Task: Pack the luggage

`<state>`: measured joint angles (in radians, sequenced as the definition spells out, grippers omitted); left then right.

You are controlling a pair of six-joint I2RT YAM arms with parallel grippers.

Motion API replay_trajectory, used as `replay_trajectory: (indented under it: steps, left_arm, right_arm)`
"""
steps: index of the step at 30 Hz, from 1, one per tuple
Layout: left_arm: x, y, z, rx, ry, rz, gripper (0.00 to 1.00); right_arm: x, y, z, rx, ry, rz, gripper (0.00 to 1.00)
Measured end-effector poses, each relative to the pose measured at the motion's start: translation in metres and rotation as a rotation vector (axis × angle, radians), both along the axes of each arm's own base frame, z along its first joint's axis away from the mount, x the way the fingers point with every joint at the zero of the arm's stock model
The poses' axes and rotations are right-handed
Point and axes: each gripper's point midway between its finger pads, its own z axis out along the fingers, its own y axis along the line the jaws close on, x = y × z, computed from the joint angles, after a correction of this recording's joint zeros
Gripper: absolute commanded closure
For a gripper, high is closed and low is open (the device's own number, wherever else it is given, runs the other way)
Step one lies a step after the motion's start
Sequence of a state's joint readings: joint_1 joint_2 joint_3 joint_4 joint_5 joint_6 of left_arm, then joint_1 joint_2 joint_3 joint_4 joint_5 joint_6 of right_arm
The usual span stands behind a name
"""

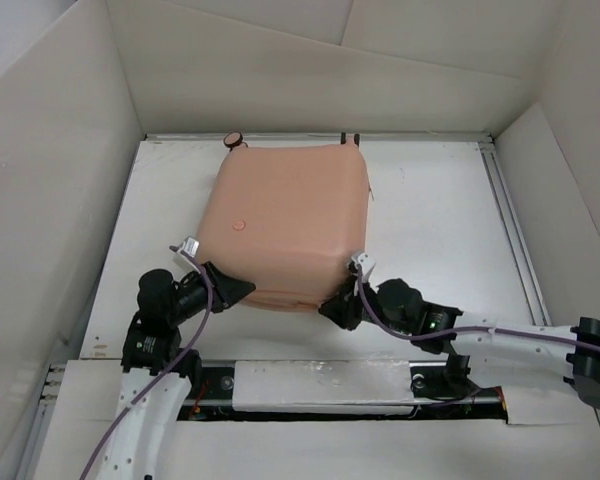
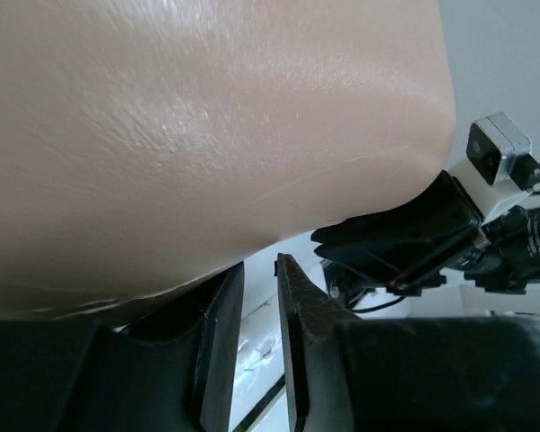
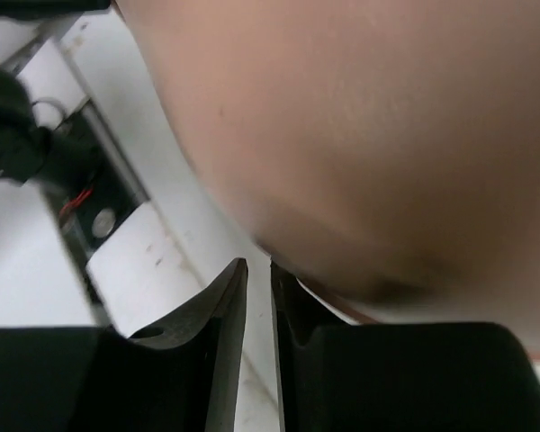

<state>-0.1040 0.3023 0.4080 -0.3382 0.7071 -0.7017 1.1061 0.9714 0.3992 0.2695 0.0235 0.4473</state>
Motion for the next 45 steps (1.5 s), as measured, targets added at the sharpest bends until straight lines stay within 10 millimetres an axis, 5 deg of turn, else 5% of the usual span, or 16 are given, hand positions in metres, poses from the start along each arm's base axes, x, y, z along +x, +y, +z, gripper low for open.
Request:
replay_trajectory:
  steps: [5,13,18,23,25,28,30,31,37,40,45]
  left_arm:
    - [0.035,-0.001,-0.03,-0.04,0.065,0.055,0.8]
    - [0.076,-0.008,-0.024,-0.092,0.037,0.075,0.78]
    - [0.091,-0.03,-0.02,-0.043,0.044,0.067,0.76]
    - [0.073,-0.092,-0.005,0.009,-0.007,-0.054,0.72]
    - [0.063,-0.092,0.007,-0.004,-0.054,-0.034,0.68]
    - [0.056,-0.064,0.026,-0.071,-0.152,0.088,0.54]
    - [0.053,-0.048,0.019,-0.107,-0.17,0.159,0.45]
    - [0.052,-0.043,0.009,-0.114,-0.16,0.188,0.38]
    - [0.046,-0.022,-0.106,0.006,0.102,0.307,0.29]
    - [0.05,-0.022,-0.123,0.025,0.16,0.337,0.27]
    - [0.064,-0.029,-0.116,-0.039,0.148,0.357,0.25]
  right_arm:
    - [0.033,-0.005,0.017,-0.001,-0.066,-0.188,0.72]
    - [0.078,-0.016,0.043,-0.03,-0.147,-0.344,0.69]
    - [0.098,-0.043,0.05,-0.042,-0.16,-0.418,0.67]
    - [0.088,-0.059,0.079,0.023,-0.196,-0.399,0.77]
    - [0.08,-0.062,0.081,0.034,-0.204,-0.377,0.85]
    - [0.073,-0.069,0.059,-0.006,-0.187,-0.373,0.93]
    - [0.073,-0.074,0.036,-0.059,-0.165,-0.384,0.91]
    - [0.073,-0.077,0.024,-0.093,-0.153,-0.389,0.82]
    - [0.083,-0.085,-0.015,-0.241,-0.12,-0.428,0.59]
    - [0.095,-0.091,-0.017,-0.255,-0.136,-0.458,0.54]
    - [0.119,-0.099,-0.009,-0.235,-0.18,-0.489,0.51]
